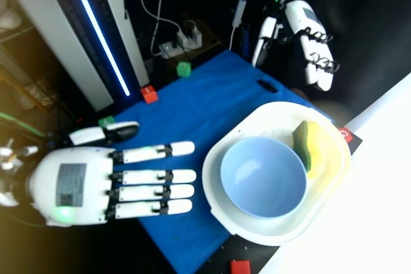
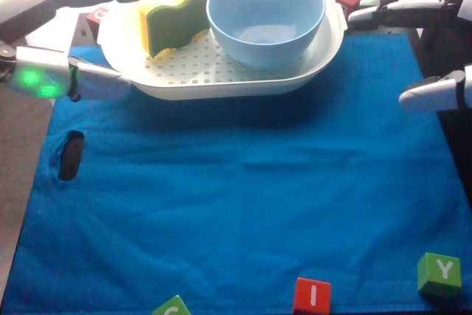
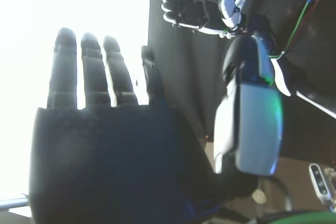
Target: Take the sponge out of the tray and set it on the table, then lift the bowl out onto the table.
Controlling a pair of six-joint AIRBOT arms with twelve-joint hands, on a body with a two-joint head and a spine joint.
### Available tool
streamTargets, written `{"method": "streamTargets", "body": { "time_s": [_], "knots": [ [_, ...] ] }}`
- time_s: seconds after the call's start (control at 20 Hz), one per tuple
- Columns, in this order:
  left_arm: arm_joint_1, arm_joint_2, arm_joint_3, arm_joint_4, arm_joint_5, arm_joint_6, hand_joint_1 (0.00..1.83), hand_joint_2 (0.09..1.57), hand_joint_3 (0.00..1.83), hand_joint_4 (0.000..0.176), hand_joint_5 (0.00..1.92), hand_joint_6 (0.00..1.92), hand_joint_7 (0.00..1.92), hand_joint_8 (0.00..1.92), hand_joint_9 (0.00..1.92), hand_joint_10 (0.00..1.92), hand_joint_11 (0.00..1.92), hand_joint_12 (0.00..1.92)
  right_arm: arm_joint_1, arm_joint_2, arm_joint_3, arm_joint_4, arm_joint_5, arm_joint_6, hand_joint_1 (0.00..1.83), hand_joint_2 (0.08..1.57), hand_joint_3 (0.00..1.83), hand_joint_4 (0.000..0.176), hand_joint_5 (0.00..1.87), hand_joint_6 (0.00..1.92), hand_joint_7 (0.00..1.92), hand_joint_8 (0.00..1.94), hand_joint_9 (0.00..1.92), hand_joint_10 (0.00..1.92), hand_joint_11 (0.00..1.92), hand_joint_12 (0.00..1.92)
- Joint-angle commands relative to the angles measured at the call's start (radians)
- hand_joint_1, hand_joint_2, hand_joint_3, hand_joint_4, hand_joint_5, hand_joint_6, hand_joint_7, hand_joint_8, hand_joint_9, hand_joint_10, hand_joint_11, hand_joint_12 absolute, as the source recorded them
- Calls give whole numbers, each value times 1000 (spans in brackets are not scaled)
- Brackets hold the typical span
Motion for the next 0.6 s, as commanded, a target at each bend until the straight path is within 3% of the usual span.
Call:
{"method": "streamTargets", "body": {
  "time_s": [0.0,0.05,0.1,0.15,0.25,0.3,0.35,0.45,0.55],
  "knots": [
    [-19,-6,9,-30,-116,-4,636,944,8,130,273,2,122,3,64,3,0,194,14,-4,4,62,93,6,718,1120,9,79,314,6,197,2,98,8,0,261],
    [-33,-13,18,-26,-107,-4,644,952,9,120,269,0,125,3,70,4,0,189,14,-4,4,62,93,6,738,1127,7,75,317,4,199,2,104,7,0,270],
    [-58,-25,36,-18,-89,-3,647,958,6,137,272,1,146,6,80,5,0,167,14,-4,4,62,92,6,753,1131,7,77,319,4,190,0,98,3,0,272],
    [-104,-48,66,-6,-55,1,675,958,3,120,286,3,159,6,79,3,0,135,14,-5,4,62,91,6,782,1131,5,74,325,5,188,0,98,3,0,278],
    [-166,-76,97,-4,3,45,675,969,4,113,289,2,185,8,107,10,20,107,14,-6,4,62,89,6,811,1139,2,71,335,3,184,0,101,1,0,305],
    [-198,-92,114,-4,40,74,645,978,7,117,301,6,201,11,128,16,52,123,14,-7,4,62,89,6,805,1146,3,72,334,1,175,1,93,1,0,288],
    [-203,-95,118,-4,46,78,631,981,6,122,307,6,211,12,147,19,74,135,14,-7,4,62,89,6,813,1146,2,91,329,0,171,0,86,1,0,254],
    [-249,-130,160,-1,119,96,657,962,0,127,337,7,256,6,205,10,123,185,14,-10,5,62,89,6,874,1146,0,89,342,3,171,1,72,1,0,175],
    [-270,-169,205,-1,164,96,648,951,0,154,362,1,287,2,231,3,10,471,14,-12,6,62,89,6,812,1164,2,99,340,0,180,0,73,0,0,174]
  ]
}}
